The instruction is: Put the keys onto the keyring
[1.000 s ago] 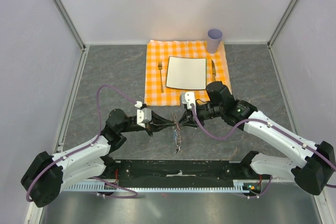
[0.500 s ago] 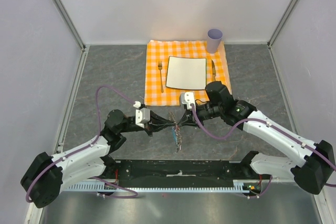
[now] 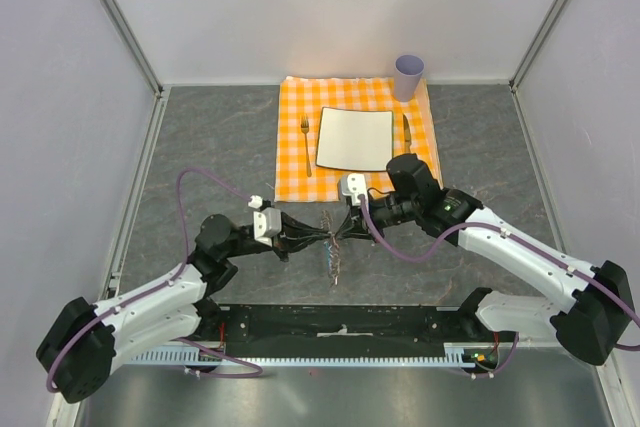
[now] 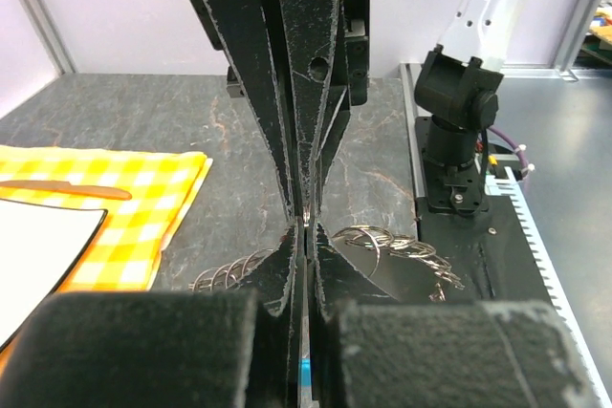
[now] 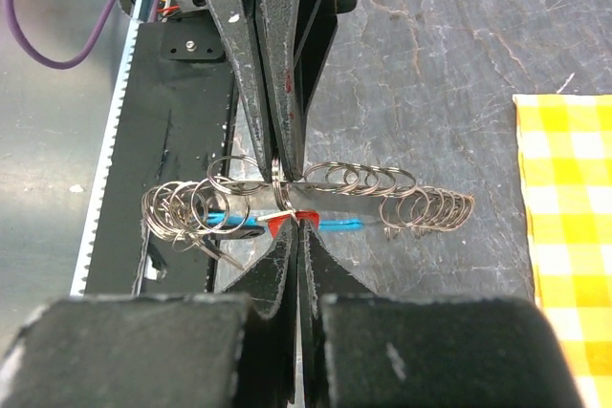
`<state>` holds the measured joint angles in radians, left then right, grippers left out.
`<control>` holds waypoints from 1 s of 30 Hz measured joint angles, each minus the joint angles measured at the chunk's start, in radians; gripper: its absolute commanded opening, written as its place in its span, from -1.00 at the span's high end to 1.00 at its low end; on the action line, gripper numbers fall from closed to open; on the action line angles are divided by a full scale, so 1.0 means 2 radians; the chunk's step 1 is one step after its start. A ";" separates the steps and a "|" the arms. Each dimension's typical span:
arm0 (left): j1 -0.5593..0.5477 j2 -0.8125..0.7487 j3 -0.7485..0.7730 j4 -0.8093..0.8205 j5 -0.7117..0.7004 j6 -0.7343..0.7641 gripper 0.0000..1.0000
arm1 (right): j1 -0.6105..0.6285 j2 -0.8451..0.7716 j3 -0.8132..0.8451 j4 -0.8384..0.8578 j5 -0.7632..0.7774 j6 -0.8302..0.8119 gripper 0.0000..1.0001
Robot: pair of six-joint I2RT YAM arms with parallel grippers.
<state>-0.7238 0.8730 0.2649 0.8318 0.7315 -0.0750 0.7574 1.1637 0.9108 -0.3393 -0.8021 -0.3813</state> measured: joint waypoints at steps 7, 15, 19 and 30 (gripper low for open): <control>0.000 -0.037 -0.011 -0.044 -0.060 0.011 0.96 | 0.003 -0.004 0.000 0.009 0.050 0.010 0.84; 0.000 -0.101 -0.011 -0.133 -0.219 0.043 0.96 | -0.001 -0.007 0.000 -0.003 0.162 0.035 -0.06; 0.000 -0.108 -0.008 -0.192 -0.314 0.045 0.96 | -0.001 -0.010 -0.001 -0.002 0.224 0.054 -0.24; 0.000 -0.063 0.034 -0.324 -0.379 0.010 0.96 | -0.001 -0.013 -0.004 0.012 0.337 0.096 -0.29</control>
<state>-0.7231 0.7475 0.3321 0.1829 -0.0265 -0.0559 0.7551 1.1378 0.9031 -0.3157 -0.1284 -0.1886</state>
